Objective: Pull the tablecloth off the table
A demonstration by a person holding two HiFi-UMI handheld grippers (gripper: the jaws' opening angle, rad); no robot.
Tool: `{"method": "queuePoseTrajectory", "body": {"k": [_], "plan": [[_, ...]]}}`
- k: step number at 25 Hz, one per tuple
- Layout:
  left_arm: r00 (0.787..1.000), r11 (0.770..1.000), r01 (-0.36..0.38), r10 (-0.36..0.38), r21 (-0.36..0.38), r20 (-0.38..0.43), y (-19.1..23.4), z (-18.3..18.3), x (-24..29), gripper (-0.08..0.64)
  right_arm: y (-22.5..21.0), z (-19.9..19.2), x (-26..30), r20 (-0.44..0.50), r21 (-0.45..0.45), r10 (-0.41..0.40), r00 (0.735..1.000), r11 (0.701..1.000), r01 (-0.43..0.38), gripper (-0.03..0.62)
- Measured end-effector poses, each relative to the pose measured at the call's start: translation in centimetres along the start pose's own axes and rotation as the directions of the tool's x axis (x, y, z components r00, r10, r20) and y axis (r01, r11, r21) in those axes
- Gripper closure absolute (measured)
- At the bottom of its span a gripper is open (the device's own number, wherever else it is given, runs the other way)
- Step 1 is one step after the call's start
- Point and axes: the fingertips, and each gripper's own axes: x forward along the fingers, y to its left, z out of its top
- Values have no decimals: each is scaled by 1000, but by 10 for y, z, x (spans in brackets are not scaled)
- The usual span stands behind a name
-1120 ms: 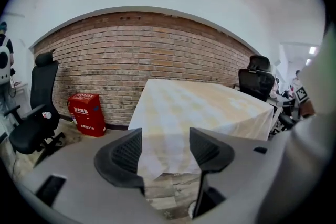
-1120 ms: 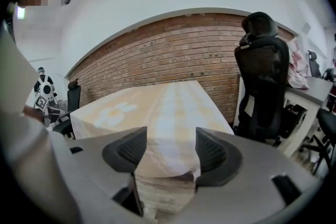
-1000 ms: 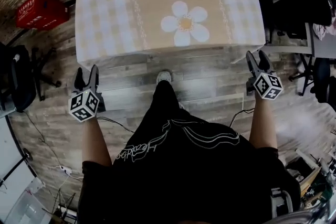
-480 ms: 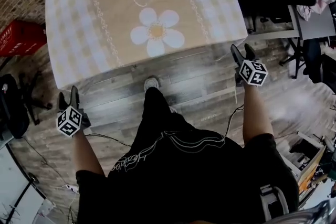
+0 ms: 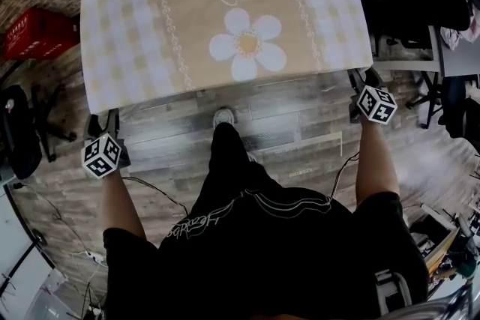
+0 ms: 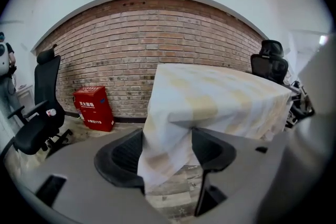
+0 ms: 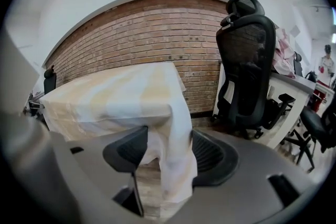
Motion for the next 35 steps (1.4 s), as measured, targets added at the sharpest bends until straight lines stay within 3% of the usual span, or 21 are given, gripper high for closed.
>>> {"method": "queuePoseTrajectory", "body": {"k": [3,5,10,19,35], "plan": [[1000,1000,10,-10,-9,-3,-2,-1,-2,306,4,1,3,0,-9,19,1000,1000,-19,368],[1000,1000,0,0,2,-5,-2,0,-1,352,6,2,4,-4,-29,20,1000,999,-20,447],[1000,1000,-25,25,10,-10,-1,-2,-4,476,3,0,0,1,-23,-1,1000,1000,1,559],[1000,1000,-18,18,-8,-22,1,-5,-20,537,2,-6,-13,-20,-40,0,1000,999,-1,587],[999,995,-43,46,-86,30,0,22,-54,546,4,14,-59,68,60,10,998,998,-14,595]]}}
